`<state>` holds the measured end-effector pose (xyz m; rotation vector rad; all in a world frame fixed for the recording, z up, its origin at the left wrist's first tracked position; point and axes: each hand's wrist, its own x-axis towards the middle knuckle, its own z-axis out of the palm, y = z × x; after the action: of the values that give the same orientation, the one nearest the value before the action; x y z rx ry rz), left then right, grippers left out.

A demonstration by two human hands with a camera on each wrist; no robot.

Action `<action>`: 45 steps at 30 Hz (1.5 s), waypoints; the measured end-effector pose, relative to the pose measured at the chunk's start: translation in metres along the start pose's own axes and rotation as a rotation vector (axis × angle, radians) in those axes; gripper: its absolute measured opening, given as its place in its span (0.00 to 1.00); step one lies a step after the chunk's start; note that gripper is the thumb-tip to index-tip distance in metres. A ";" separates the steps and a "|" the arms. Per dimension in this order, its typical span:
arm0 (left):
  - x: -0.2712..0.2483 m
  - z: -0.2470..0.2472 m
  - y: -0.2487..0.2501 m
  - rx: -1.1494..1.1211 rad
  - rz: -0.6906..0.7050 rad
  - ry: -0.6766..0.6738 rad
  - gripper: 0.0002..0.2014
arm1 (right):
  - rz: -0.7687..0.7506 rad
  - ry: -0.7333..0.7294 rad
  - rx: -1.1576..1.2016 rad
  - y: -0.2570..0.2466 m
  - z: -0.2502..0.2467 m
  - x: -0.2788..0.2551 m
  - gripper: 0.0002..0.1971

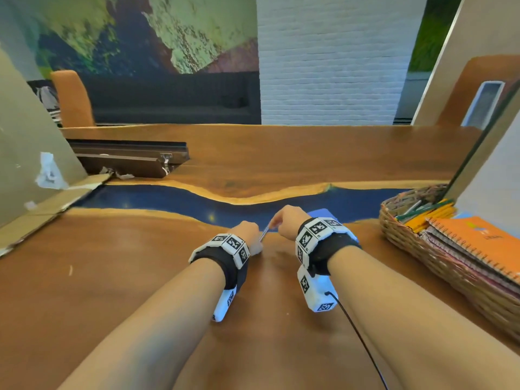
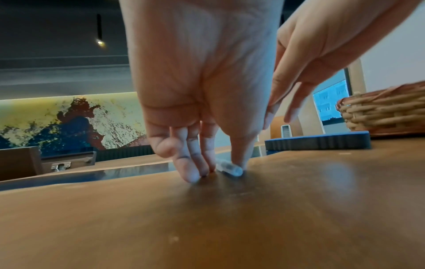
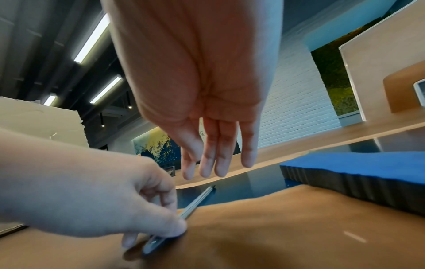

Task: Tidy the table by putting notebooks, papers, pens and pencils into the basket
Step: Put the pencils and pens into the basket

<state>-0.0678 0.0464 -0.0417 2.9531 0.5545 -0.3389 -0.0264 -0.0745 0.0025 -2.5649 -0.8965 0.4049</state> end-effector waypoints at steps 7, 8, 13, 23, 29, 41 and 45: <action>-0.006 -0.059 0.026 -0.088 0.207 0.163 0.16 | -0.056 0.058 -0.058 0.009 -0.025 -0.002 0.17; -0.008 -0.071 0.030 -0.149 0.264 0.211 0.12 | -0.060 0.104 -0.071 0.009 -0.031 -0.003 0.15; -0.007 -0.097 0.058 -0.502 0.440 0.488 0.09 | 0.000 0.371 0.083 0.021 -0.071 -0.018 0.10; 0.006 -0.079 0.161 -1.024 0.566 0.237 0.04 | 0.169 0.653 0.472 0.099 -0.130 -0.050 0.14; 0.015 -0.080 0.216 -1.032 0.576 0.205 0.09 | 0.300 0.790 0.522 0.148 -0.144 -0.060 0.13; 0.052 -0.052 0.273 -0.705 0.590 0.206 0.10 | 0.640 0.439 0.176 0.230 -0.147 -0.066 0.15; 0.062 -0.045 0.282 -0.486 0.590 0.203 0.04 | 0.636 0.247 0.028 0.231 -0.144 -0.059 0.18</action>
<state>0.1017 -0.1864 0.0079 2.5214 -0.2097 0.1422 0.1076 -0.3173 0.0334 -2.7456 0.0277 0.2554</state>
